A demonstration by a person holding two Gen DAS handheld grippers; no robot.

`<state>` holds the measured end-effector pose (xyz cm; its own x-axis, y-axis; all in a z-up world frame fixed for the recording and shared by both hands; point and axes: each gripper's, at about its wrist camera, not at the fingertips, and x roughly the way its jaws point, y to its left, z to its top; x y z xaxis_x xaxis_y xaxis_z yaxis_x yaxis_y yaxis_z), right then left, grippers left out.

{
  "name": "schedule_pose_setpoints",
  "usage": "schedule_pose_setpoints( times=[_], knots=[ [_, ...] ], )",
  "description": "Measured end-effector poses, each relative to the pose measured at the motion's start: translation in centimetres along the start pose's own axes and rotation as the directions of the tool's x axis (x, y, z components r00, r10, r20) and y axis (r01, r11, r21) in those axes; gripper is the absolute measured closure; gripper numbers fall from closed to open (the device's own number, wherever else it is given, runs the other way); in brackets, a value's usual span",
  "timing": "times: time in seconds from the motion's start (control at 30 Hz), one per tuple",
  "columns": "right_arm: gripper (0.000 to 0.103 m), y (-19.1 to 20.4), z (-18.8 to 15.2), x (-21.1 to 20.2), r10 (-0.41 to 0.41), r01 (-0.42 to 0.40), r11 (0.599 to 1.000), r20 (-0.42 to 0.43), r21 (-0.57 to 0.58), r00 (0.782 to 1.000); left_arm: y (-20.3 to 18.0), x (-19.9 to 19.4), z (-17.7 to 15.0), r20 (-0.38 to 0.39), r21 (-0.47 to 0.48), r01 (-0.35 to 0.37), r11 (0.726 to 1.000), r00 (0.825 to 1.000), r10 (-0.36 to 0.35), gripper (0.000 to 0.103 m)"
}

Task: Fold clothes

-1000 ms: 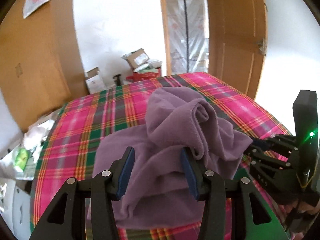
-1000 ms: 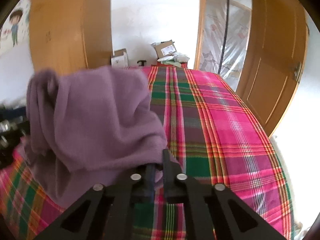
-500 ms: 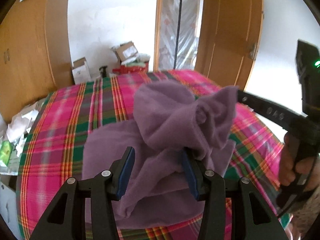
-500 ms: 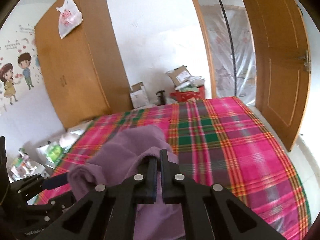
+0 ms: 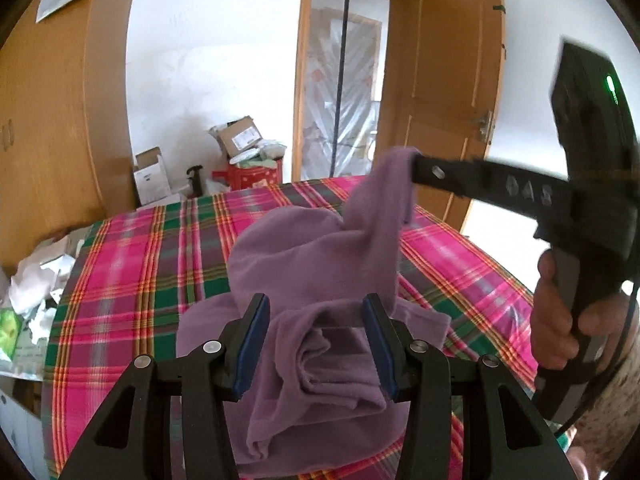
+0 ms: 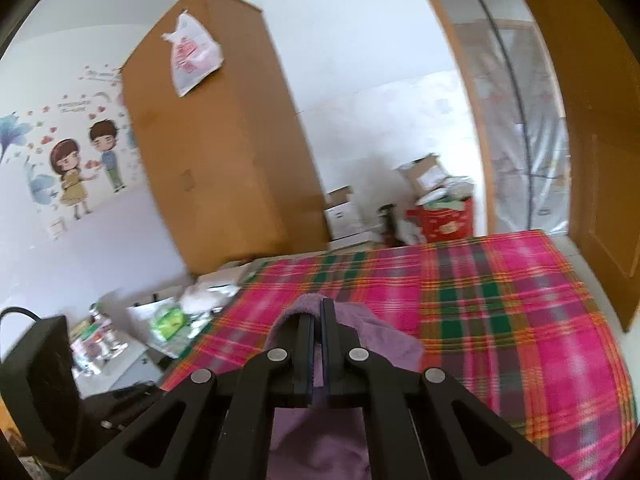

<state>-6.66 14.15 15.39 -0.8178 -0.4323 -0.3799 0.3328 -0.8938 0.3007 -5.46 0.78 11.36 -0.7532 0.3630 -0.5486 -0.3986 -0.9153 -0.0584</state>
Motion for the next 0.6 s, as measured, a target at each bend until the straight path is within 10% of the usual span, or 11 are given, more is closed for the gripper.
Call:
schedule_pose_setpoints(
  times=[0.3,0.6],
  knots=[
    [0.100,4.6,0.6,4.7,0.230,-0.230,0.973,-0.094,0.015,0.969,2.3,-0.4,-0.9,-0.006,-0.067,-0.050,0.997,0.999,0.050,0.053],
    [0.100,8.3,-0.4,10.5,0.422,-0.408,0.907,-0.236,0.108,0.875,6.5,-1.9,-2.5,0.000,-0.198,-0.117,0.973,0.993,0.120,0.053]
  ],
)
